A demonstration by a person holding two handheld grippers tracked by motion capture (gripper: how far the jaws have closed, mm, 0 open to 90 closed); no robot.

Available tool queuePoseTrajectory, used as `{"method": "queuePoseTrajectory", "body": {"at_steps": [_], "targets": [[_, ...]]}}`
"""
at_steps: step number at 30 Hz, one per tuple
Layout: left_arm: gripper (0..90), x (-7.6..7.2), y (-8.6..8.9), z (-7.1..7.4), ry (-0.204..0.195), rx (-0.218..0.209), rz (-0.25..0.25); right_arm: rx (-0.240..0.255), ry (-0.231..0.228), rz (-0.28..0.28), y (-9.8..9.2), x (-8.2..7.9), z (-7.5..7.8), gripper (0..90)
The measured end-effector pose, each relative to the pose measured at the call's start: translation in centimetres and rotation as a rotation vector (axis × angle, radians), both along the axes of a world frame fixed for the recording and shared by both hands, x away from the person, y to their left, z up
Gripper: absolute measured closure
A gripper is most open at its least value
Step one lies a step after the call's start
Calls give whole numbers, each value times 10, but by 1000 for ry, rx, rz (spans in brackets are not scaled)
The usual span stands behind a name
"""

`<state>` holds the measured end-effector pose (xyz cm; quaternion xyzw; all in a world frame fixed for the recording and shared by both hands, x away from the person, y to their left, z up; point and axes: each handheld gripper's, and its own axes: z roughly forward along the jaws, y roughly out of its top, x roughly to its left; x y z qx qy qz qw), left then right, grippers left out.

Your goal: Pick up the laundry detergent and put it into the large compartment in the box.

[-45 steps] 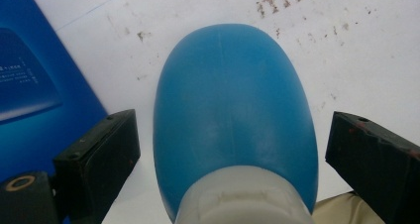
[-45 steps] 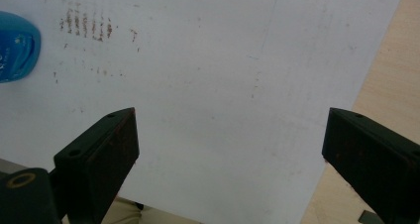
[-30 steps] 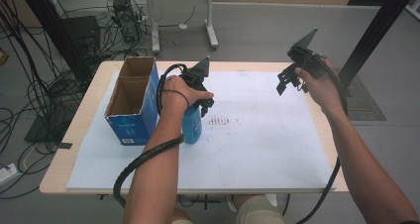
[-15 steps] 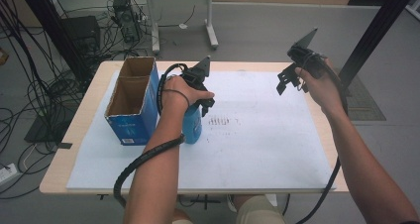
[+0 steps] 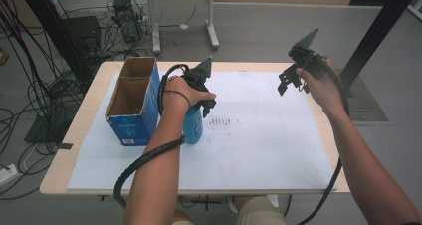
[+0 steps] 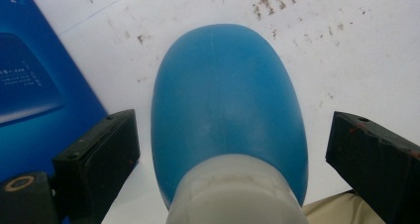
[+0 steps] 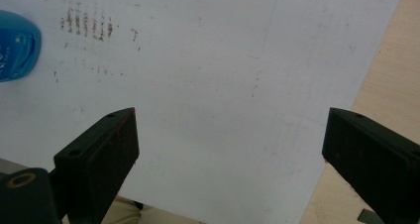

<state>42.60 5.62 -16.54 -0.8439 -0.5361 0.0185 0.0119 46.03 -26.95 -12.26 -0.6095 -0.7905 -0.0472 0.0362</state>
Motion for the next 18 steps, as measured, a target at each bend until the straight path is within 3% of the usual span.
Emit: {"method": "queuePoseTrajectory", "body": {"at_steps": [18], "targets": [[64, -1, 0, 1, -2, -2, -6, -2, 0, 1, 1, -1, 1, 76]]}}
